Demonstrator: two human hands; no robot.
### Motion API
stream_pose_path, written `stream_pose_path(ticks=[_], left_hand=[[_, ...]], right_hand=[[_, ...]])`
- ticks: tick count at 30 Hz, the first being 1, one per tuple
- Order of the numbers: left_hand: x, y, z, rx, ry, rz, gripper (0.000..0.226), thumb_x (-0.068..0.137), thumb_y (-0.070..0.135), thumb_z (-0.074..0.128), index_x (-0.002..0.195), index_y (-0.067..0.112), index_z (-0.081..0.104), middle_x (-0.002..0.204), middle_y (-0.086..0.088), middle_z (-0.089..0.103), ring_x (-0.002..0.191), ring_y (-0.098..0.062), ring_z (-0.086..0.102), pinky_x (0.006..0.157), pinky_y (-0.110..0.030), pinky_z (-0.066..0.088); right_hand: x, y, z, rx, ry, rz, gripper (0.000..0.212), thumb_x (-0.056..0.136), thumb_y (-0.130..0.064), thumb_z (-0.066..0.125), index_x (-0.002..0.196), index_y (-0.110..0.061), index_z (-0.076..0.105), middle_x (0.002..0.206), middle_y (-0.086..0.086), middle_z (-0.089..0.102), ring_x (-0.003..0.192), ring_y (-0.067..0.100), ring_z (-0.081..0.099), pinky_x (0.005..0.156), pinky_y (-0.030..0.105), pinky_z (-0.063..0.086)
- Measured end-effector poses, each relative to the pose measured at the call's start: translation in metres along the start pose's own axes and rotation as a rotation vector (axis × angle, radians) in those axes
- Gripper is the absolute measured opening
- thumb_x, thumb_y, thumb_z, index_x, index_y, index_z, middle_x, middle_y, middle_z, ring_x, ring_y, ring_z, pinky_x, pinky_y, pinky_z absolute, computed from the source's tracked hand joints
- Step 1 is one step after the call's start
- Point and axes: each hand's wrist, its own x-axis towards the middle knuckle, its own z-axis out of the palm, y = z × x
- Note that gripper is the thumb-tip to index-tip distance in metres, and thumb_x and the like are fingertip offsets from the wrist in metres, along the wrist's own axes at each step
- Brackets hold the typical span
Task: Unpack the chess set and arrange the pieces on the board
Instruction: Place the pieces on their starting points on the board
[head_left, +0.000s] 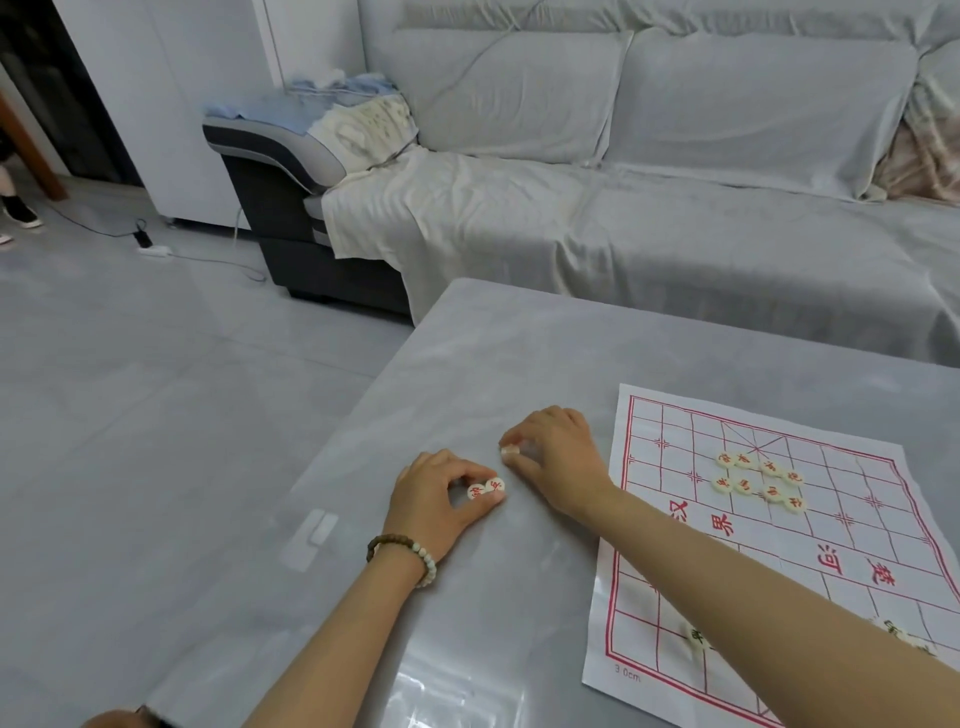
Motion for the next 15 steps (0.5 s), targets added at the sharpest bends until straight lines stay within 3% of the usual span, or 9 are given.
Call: stream_pose_path(ticks=[3,9,15], left_hand=[[-0.001,0.002,0.0,0.005,0.004,-0.002,0.015,0.071,0.05,0.071,0.083,0.041,0.068,0.079,0.017,0.058,0.084,-0.001,0.05,0.079,-0.023,0.043],[0.0,0.002,0.0,0.014,0.003,-0.011,0.016,0.073,0.05,0.07,0.086,0.04,0.07,0.081,0.018,0.058,0.086,0.0,0.049,0.081,-0.024,0.043],[0.001,0.002,0.0,0.027,-0.004,0.0,0.018,0.074,0.051,0.068,0.087,0.039,0.071,0.078,0.021,0.056,0.085,-0.001,0.049,0.079,-0.022,0.041]], right_hand=[[0.0,0.0,0.001,0.014,0.008,-0.005,0.022,0.093,-0.033,0.051,0.1,-0.023,0.069,0.1,-0.001,0.065,0.106,0.017,0.046,0.095,0.024,0.02],[0.021,-0.002,0.003,0.113,0.078,0.244,0.015,0.088,-0.033,0.06,0.088,-0.027,0.074,0.092,-0.003,0.066,0.1,0.018,0.046,0.083,0.022,0.023],[-0.002,0.008,-0.015,0.239,0.136,0.145,0.01,0.087,-0.024,0.063,0.089,-0.027,0.072,0.096,-0.006,0.064,0.096,0.01,0.049,0.082,0.02,0.029]])
